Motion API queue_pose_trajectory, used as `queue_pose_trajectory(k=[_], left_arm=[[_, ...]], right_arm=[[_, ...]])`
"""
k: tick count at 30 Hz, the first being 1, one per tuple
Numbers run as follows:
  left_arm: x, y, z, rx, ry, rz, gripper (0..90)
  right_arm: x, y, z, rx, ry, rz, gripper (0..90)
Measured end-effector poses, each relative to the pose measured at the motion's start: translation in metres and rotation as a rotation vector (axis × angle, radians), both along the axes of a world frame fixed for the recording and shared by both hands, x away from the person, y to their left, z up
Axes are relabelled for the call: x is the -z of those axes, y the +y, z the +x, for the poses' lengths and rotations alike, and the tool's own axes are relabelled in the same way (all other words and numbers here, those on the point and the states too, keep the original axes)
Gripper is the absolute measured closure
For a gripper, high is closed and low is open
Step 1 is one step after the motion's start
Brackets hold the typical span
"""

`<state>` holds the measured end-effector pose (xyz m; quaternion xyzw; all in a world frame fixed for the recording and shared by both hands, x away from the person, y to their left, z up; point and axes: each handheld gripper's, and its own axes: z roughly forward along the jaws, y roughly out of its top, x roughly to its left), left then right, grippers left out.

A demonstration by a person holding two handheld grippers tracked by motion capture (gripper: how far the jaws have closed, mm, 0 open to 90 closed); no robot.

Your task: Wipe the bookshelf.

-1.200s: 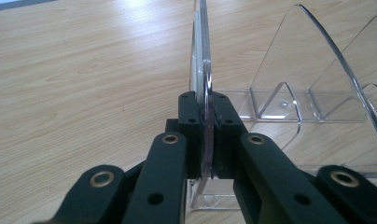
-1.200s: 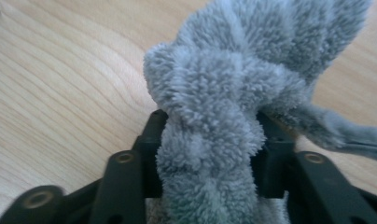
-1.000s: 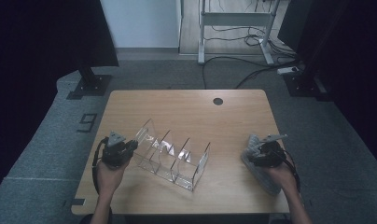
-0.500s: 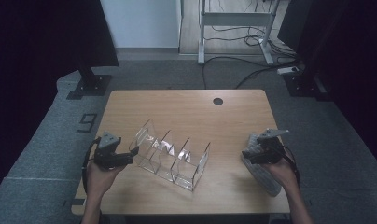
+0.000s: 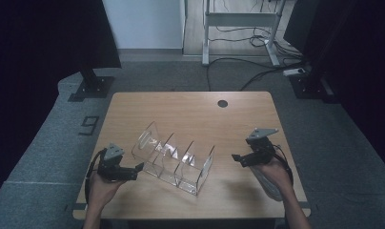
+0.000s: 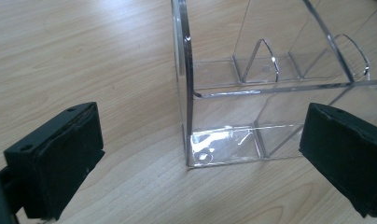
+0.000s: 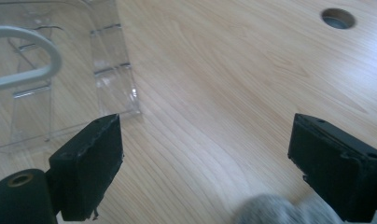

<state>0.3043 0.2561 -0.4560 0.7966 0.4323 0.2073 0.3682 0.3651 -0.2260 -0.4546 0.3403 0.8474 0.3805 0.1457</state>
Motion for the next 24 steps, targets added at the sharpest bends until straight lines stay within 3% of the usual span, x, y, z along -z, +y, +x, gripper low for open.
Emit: queue_pose_trajectory(k=[15, 24], left_arm=[[0.011, -0.010, 0.012, -0.034, 0.000, 0.012, 0.0], [0.017, -0.030, 0.019, -0.002, 0.011, 0.017, 0.0]], right_arm=[[0.012, 0.043, 0.001, -0.153, 0.025, 0.020, 10.0], [0.008, 0.058, -0.006, -0.228, 0.020, 0.038, 11.3]])
